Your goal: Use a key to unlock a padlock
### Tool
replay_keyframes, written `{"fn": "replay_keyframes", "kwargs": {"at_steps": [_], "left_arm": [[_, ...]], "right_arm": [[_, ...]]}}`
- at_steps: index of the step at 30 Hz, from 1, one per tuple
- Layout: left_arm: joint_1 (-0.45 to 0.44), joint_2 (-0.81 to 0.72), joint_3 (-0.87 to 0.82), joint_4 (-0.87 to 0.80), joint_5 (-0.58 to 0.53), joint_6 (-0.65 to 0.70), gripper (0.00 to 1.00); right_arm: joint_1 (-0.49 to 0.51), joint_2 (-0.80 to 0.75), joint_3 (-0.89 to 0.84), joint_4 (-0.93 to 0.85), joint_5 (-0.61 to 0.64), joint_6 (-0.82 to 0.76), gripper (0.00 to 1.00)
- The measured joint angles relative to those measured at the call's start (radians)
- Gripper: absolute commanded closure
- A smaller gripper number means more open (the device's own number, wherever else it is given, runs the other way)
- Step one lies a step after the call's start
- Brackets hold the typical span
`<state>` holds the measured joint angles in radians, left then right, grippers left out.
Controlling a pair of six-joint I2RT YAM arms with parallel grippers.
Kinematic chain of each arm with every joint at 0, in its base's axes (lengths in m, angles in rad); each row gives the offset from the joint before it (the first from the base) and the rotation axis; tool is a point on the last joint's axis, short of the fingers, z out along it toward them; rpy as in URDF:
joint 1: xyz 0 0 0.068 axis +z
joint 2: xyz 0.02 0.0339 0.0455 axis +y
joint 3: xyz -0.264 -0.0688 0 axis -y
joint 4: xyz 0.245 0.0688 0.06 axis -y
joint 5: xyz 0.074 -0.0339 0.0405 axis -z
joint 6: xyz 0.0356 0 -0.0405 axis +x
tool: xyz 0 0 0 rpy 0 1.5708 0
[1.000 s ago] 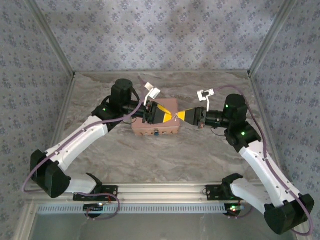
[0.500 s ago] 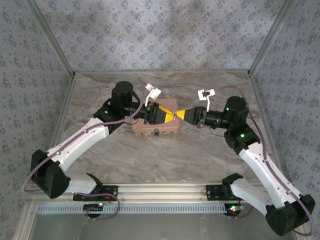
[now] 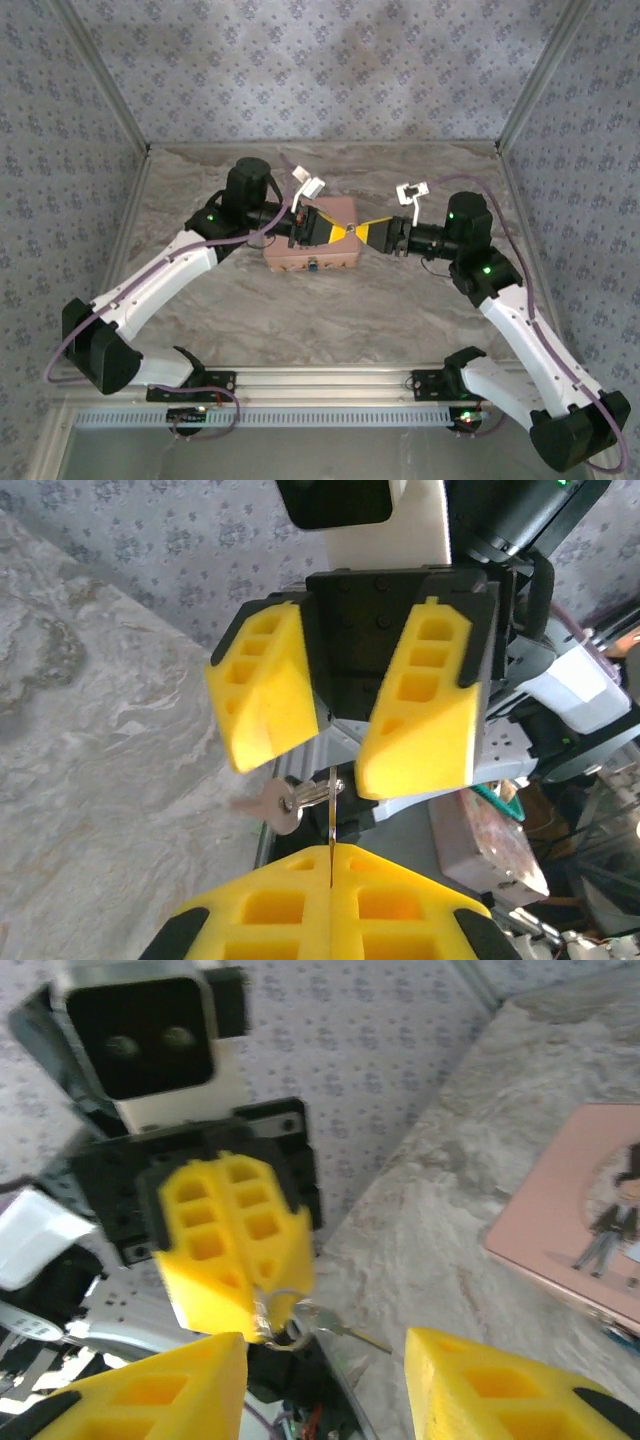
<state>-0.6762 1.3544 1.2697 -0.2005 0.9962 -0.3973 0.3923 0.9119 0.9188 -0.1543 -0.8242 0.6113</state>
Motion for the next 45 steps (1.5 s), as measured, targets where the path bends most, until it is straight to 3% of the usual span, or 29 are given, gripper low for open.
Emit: {"fn": "replay_keyframes", "kwargs": {"at_steps": [10,18,26,31,34,38,45], "left_arm": [[-0.015,0.063,0.141,-0.29,0.01,0.168,1.0],[-0.021,0.075,0.146,-0.35,0.014,0.206,1.0],[-0.021,0.075,0.147,-0.354,0.018,0.211,1.0],[-0.021,0.075,0.149,-0.355,0.029,0.214,1.0],[-0.02,0.075,0.149,-0.358,0.029,0.216,1.0],[-0.016,0.075,0.149,-0.367,0.029,0.222,1.0],[-0.009,0.075,0.149,-0.372,0.036,0.22,1.0]], "right_arm": [[0.026,0.007,0.042,-0.082,0.01,-0.101,0.45],[0.058,0.026,0.061,-0.089,-0.015,-0.123,0.59],[0.073,0.051,0.075,-0.124,-0.03,-0.15,0.61],[0.078,0.064,0.086,-0.145,-0.033,-0.164,0.8],[0.078,0.064,0.094,-0.159,-0.037,-0.18,0.84],[0.078,0.064,0.1,-0.175,-0.039,-0.203,0.99],[0.108,0.062,0.118,-0.206,0.006,-0.26,1.0]]}}
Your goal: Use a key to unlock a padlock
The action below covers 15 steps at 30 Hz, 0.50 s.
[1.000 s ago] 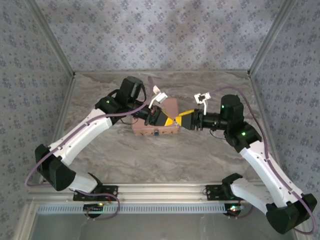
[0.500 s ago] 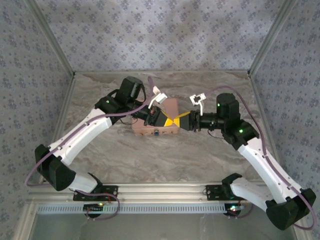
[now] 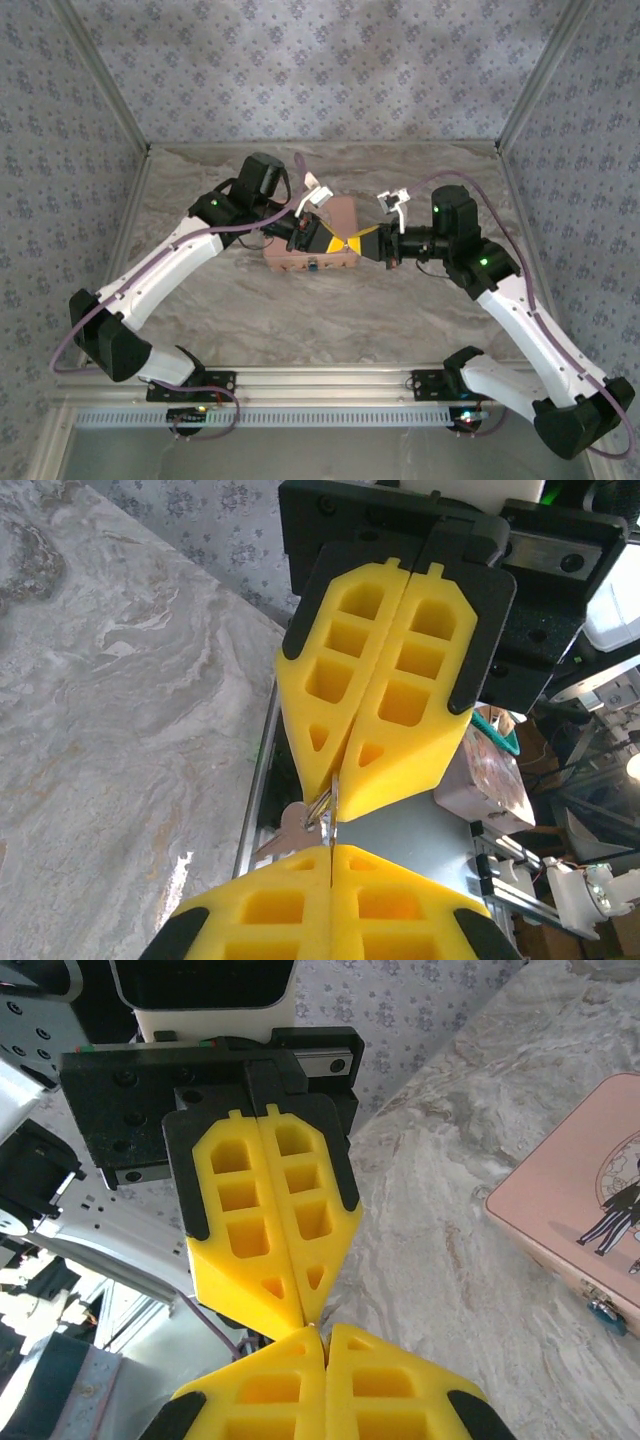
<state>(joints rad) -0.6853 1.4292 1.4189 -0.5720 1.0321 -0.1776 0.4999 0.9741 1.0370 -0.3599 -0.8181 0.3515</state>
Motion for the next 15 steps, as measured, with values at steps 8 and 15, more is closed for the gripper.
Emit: {"fn": "replay_keyframes", "kwargs": {"at_steps": [8,15], "left_arm": [[0.027,-0.003,-0.01,0.095,-0.042,-0.102,0.62],[0.088,-0.024,-0.102,0.272,-0.145,-0.387,0.47]], "right_arm": [[0.082,-0.034,0.013,-0.029,0.211,-0.117,1.0],[0.153,-0.105,-0.037,0.045,0.495,-0.255,1.0]]}}
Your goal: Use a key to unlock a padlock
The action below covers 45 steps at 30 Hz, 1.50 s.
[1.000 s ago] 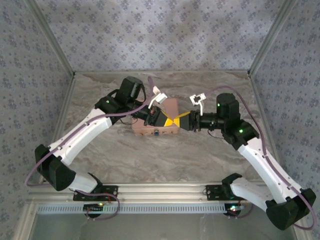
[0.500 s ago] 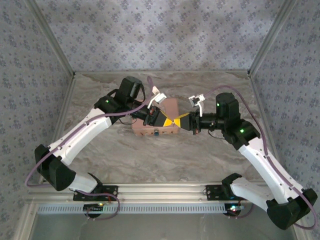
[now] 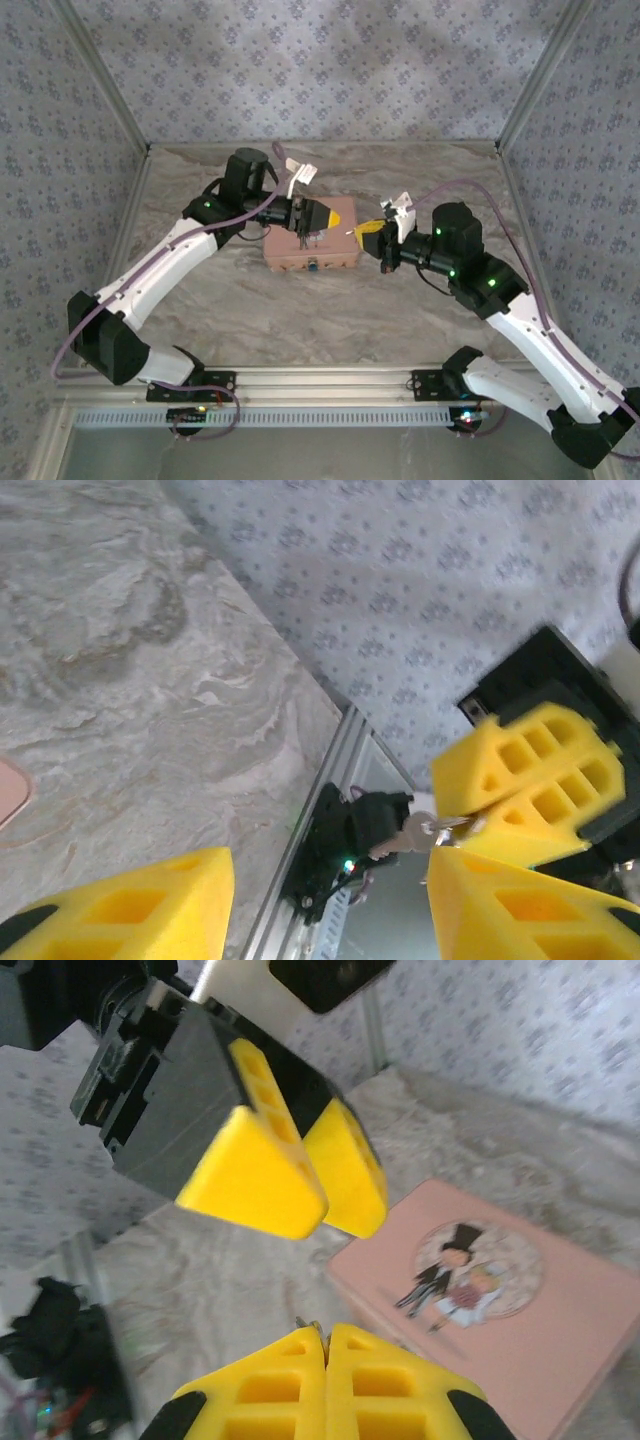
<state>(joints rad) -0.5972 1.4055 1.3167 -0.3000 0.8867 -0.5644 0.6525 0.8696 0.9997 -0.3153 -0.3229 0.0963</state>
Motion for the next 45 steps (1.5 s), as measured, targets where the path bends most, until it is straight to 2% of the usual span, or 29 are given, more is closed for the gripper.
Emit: {"fn": "replay_keyframes", "kwargs": {"at_steps": [2,5,12,15,19,21,26,35,45], "left_arm": [[0.015,0.003,-0.025,0.06,-0.005,-0.103,0.4],[0.031,0.014,-0.062,0.169,-0.011,-0.263,0.39],[0.032,0.034,-0.1,0.355,-0.012,-0.526,0.39],[0.026,0.04,-0.1,0.402,-0.009,-0.591,0.46],[0.005,0.056,-0.1,0.43,0.004,-0.636,0.53],[-0.002,0.066,-0.1,0.434,0.011,-0.654,0.59],[-0.012,0.074,-0.1,0.446,0.027,-0.672,0.63],[-0.012,0.075,-0.1,0.458,0.045,-0.683,0.61],[-0.006,0.076,-0.098,0.46,0.049,-0.696,0.9]], "right_arm": [[0.024,-0.006,-0.023,0.04,0.068,-0.047,1.0],[0.052,-0.011,-0.063,0.106,0.157,-0.117,1.0],[0.156,-0.023,-0.136,0.261,0.357,-0.307,1.0],[0.192,-0.017,-0.15,0.323,0.416,-0.369,1.0],[0.23,0.009,-0.166,0.388,0.48,-0.436,1.0],[0.246,0.025,-0.166,0.403,0.506,-0.465,1.0],[0.275,0.049,-0.169,0.441,0.571,-0.523,1.0],[0.32,0.094,-0.179,0.522,0.713,-0.623,1.0],[0.343,0.109,-0.2,0.553,0.791,-0.704,1.0]]}}
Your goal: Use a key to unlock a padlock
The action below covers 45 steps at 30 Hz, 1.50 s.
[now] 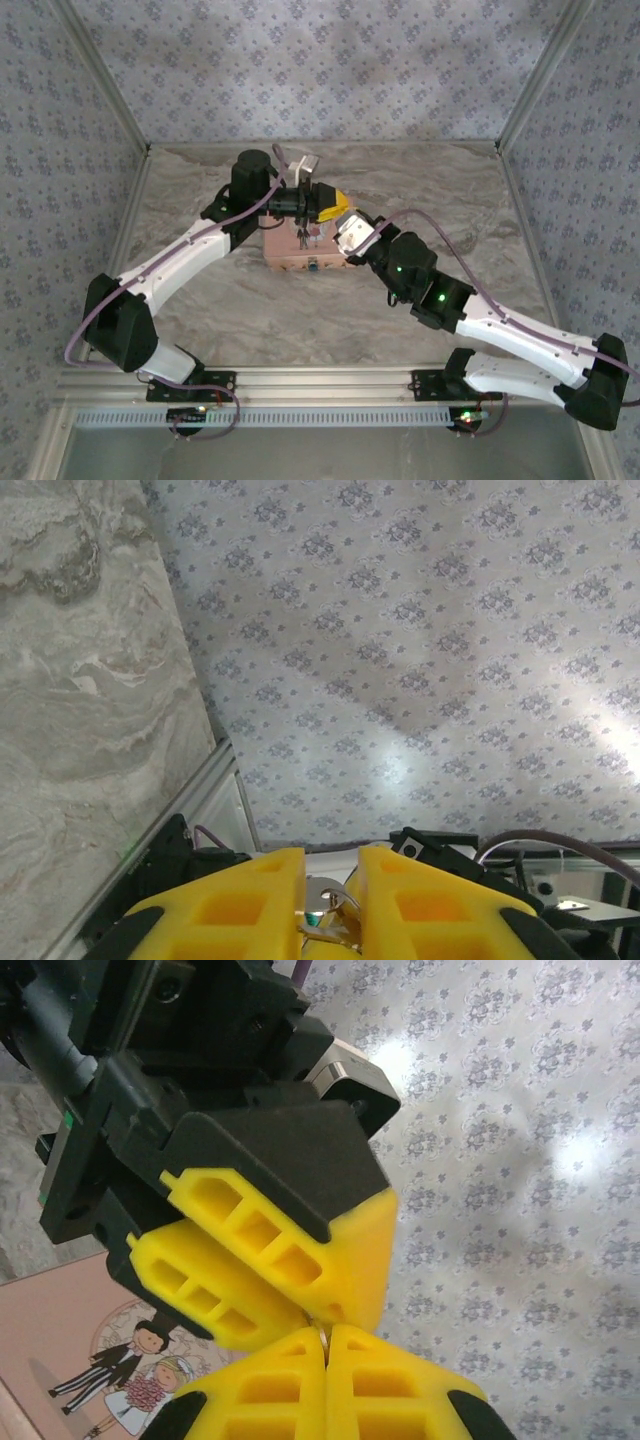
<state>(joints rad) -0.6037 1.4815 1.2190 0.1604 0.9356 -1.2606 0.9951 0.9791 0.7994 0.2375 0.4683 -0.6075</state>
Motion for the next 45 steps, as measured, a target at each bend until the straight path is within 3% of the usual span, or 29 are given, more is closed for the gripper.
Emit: {"fn": "replay_keyframes", "kwargs": {"at_steps": [3,6,8,11,13,18,22,26,29,33,39,45], "left_arm": [[0.004,0.0,0.005,0.003,-0.001,-0.002,1.0],[0.008,0.0,0.011,0.0,0.003,0.002,1.0],[0.008,0.0,0.011,0.0,0.004,0.003,1.0],[0.008,0.0,0.011,-0.003,0.007,0.021,1.0],[0.009,0.0,0.02,-0.04,-0.001,0.063,1.0],[0.021,-0.003,0.069,-0.209,-0.069,0.233,1.0],[0.021,-0.024,0.094,-0.32,-0.166,0.369,1.0],[0.012,-0.069,0.093,-0.35,-0.269,0.468,1.0],[-0.002,-0.098,0.09,-0.339,-0.325,0.51,1.0],[-0.023,-0.115,0.064,-0.287,-0.359,0.52,1.0],[-0.048,-0.115,0.006,-0.184,-0.375,0.5,1.0],[-0.067,-0.119,0.001,-0.106,-0.376,0.474,1.0]], "right_arm": [[0.01,0.003,-0.002,-0.001,0.019,-0.027,1.0],[0.015,0.006,-0.004,0.005,0.034,-0.042,0.97],[0.018,0.006,-0.004,0.006,0.039,-0.045,0.86],[0.018,0.005,-0.006,-0.002,0.043,-0.03,0.6],[0.017,-0.001,-0.006,-0.02,0.045,-0.005,0.54],[-0.042,-0.069,-0.004,-0.158,0.006,0.183,0.48],[-0.168,-0.132,0.026,-0.296,-0.137,0.448,0.45],[-0.383,-0.125,0.053,-0.323,-0.443,0.734,0.46],[-0.505,-0.081,0.013,-0.198,-0.678,0.963,0.42],[-0.537,-0.001,-0.072,0.035,-0.881,1.224,0.36],[-0.537,0.089,-0.131,0.377,-1.004,1.511,0.41],[-0.536,0.156,-0.136,0.598,-1.042,1.674,0.46]]}}
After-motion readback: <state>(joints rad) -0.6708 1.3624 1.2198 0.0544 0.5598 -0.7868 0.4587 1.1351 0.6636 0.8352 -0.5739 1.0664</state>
